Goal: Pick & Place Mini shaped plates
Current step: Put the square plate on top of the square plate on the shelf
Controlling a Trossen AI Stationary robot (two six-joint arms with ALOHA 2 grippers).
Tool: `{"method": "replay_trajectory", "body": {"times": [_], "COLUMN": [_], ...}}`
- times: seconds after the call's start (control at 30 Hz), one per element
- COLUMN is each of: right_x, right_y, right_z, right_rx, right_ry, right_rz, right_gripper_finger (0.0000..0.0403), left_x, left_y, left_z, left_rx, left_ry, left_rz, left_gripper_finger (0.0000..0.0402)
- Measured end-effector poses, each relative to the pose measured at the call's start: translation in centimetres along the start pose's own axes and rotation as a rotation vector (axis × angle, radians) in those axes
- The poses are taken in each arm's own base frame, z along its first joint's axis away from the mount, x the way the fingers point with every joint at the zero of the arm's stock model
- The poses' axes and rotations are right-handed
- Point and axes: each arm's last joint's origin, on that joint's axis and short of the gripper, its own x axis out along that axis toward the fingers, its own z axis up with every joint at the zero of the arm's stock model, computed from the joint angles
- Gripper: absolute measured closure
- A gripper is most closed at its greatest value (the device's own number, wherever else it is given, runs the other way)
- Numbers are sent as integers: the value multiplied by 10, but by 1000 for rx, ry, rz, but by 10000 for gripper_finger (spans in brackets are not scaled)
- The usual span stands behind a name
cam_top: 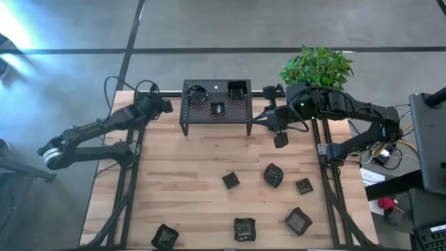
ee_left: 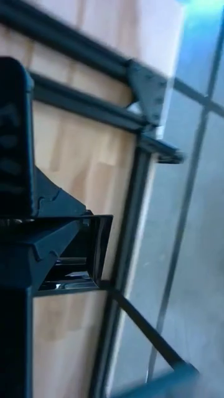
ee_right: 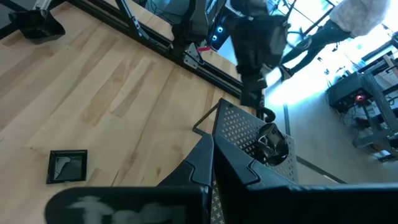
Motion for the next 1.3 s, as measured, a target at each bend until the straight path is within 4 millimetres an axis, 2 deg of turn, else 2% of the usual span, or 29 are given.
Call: {"method": "replay_trajectory", "body": {"times": [0.2, 0.3, 0.63, 0.83, 0.97, 1.3], "right_x": [0, 0, 0, 0, 0, 0], "right_y": [0, 0, 1, 1, 1, 1], "right_z": [0, 0, -1, -1, -1, -1], "right_rx": [-2, -2, 1, -2, -21, -20], "right_ry": [2, 2, 11, 13, 13, 15], "right_rz": [1, 1, 6, 7, 7, 8], "right_gripper_finger": [394, 394, 394, 394, 394, 394], "left_x": [-20, -30, -65, -85, -90, -75], "left_y": [-12, -19, -43, -65, -80, -124], "left_z": [29, 37, 39, 38, 34, 18], "left_rx": [17, 23, 58, -12, -64, -121], "left_ry": [-60, -69, -57, -71, -44, 29], "left_rz": [-30, -79, -271, -458, -520, -520], "left_gripper_finger": [402, 402, 401, 401, 401, 401]}}
